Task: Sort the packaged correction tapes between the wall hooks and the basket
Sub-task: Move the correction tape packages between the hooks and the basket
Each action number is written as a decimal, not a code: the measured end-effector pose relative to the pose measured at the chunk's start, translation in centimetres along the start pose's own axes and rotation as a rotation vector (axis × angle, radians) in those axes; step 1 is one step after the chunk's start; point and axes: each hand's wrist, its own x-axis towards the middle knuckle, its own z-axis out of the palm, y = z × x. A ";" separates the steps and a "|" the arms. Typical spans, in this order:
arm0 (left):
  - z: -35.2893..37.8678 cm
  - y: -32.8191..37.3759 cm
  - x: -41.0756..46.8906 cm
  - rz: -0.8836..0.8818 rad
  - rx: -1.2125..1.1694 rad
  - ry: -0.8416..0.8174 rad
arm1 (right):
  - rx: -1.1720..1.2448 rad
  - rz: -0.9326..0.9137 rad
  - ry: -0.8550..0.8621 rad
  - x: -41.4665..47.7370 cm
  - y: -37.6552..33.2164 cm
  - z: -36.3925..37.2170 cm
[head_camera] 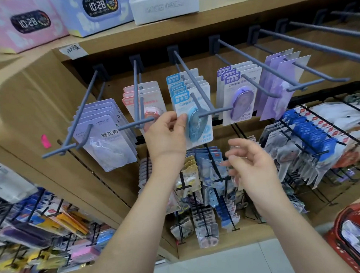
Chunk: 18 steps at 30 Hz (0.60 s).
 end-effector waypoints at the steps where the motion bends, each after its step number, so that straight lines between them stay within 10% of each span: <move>1: 0.1 -0.2 0.4 0.016 0.034 0.011 | -0.010 0.001 0.000 0.0 0.1 -0.3; 10: -2.6 -2.2 -2.8 0.177 -0.019 -0.074 | -0.359 -0.018 -0.105 -1.5 1.4 -2.0; 18: -4.8 -6.0 -7.0 0.412 -0.019 -0.478 | -0.889 0.026 -0.026 -7.0 4.3 -5.4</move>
